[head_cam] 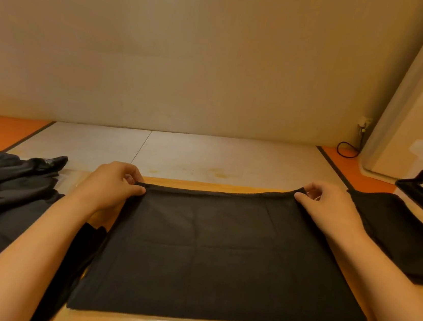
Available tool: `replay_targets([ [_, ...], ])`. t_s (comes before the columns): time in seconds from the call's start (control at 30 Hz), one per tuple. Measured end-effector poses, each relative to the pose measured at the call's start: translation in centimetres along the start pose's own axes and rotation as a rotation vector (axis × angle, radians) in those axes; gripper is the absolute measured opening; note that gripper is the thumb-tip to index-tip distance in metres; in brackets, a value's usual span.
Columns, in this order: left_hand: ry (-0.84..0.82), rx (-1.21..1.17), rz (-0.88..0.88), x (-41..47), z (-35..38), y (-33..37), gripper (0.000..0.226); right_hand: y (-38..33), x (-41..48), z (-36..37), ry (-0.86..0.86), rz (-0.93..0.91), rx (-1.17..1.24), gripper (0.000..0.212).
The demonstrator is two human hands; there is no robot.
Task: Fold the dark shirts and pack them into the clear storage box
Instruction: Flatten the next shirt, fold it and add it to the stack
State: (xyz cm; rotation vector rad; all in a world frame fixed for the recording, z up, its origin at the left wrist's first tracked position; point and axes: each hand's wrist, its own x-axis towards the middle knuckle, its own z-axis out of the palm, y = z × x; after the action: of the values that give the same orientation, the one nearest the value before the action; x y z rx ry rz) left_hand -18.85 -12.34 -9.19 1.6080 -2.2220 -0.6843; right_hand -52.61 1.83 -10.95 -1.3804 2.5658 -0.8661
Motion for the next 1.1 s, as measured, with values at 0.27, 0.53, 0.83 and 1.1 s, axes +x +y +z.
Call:
replay_targets([
  [0.27,-0.099,0.086,0.074,0.2,0.2,-0.1,0.021,0.1,0.4,0.5,-0.177,-0.16,-0.087,0.013],
  [0.53,-0.106,-0.032,0.12,-0.1,0.0,-0.2,0.008,0.3,0.1,0.3,-0.124,-0.198,0.146,0.023],
  [0.83,-0.092,-0.206,0.109,-0.1,-0.7,-0.7,0.01,0.5,0.0,-0.5,-0.121,-0.127,0.32,0.013],
  [1.1,-0.044,-0.26,0.007,0.7,0.3,-1.4,0.016,1.7,0.8,0.6,-0.03,-0.074,0.245,0.014],
])
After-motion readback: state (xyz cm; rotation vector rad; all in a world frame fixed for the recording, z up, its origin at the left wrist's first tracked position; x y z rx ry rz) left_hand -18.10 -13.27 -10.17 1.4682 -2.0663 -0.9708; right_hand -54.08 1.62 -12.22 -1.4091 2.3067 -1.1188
